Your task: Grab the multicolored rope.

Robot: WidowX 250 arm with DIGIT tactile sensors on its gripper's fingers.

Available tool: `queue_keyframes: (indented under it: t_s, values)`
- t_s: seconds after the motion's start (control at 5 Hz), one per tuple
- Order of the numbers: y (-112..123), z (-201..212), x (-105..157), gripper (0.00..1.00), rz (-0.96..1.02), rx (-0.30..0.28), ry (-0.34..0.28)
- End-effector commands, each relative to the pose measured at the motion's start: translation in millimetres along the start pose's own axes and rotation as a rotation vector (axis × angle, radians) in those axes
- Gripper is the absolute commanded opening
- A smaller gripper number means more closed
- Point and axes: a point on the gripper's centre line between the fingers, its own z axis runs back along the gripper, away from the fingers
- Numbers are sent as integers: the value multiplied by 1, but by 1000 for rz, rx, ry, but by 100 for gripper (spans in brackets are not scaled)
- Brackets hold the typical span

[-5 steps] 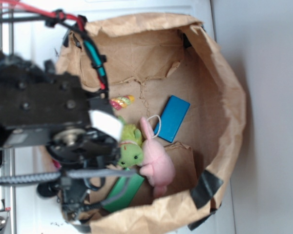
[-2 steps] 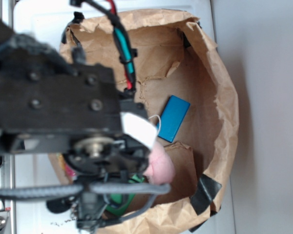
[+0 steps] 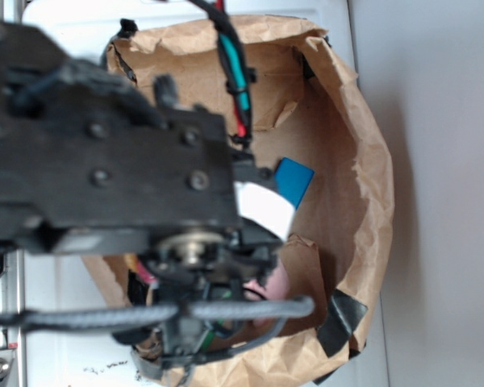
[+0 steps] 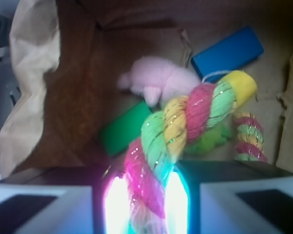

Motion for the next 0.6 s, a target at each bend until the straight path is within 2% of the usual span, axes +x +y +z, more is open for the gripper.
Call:
queue_keyframes:
  t_s: [0.0, 0.4]
  values:
    - [21, 21, 22, 0, 44, 48, -114]
    - [20, 14, 24, 0, 51, 71, -107]
